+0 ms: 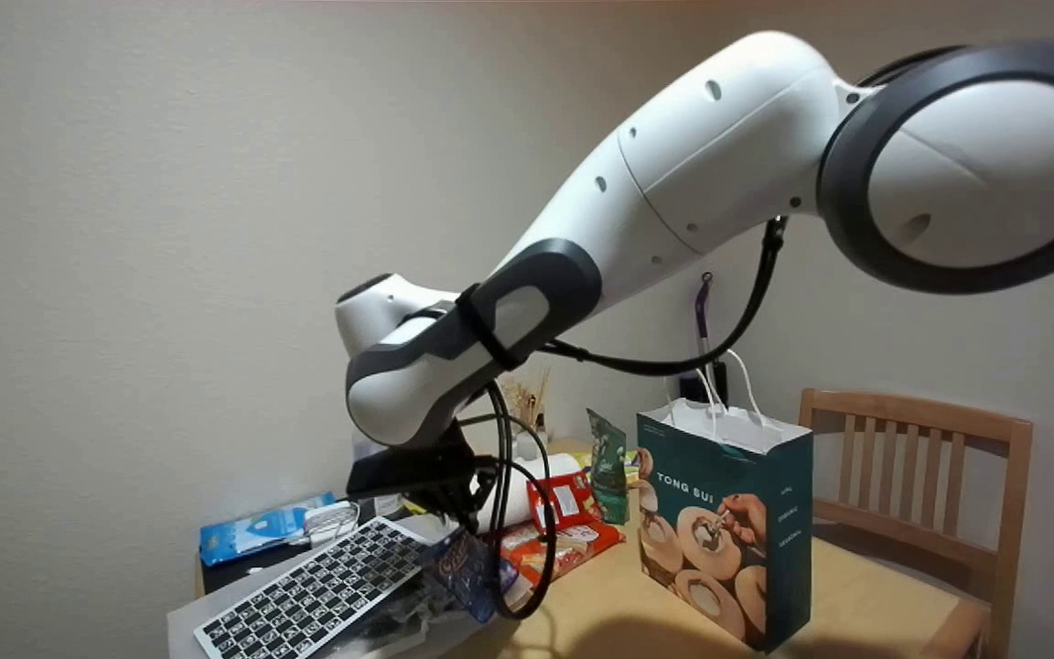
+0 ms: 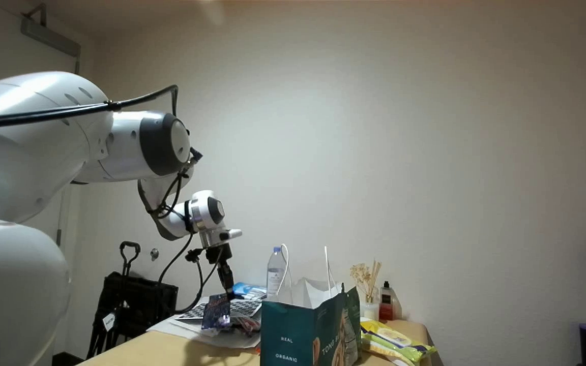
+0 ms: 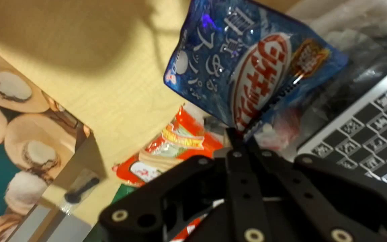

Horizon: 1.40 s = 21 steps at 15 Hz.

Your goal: Put the blue plastic inside the bag

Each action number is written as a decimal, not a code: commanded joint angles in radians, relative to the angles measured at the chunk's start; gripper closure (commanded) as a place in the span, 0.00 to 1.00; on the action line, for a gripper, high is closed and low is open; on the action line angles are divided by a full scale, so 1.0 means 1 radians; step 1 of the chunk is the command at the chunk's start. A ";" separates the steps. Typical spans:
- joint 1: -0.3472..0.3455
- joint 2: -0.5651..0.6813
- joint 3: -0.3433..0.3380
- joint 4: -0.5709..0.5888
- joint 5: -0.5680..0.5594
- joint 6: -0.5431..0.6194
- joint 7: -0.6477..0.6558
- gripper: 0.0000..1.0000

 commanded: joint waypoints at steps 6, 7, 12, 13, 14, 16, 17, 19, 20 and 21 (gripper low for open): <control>0.141 -0.231 -0.073 -0.123 -0.278 -0.123 0.318 0.97; 0.157 -0.261 -0.084 -0.150 -0.301 -0.136 0.353 0.97; 0.164 -0.293 -0.092 -0.198 -0.310 -0.141 0.382 0.97; 0.164 -0.293 -0.092 -0.198 -0.310 -0.141 0.383 0.99; 0.166 -0.319 -0.092 -0.215 -0.340 -0.145 0.411 0.99; 0.154 -0.380 -0.075 -0.260 -0.424 -0.179 0.516 0.99; 0.144 -0.405 -0.062 -0.272 -0.460 -0.208 0.571 0.99; 0.118 -0.459 -0.027 -0.299 -0.525 -0.283 0.672 0.99; 0.101 -0.489 -0.003 -0.315 -0.547 -0.326 0.713 0.99; 0.082 -0.517 0.023 -0.333 -0.564 -0.367 0.748 0.99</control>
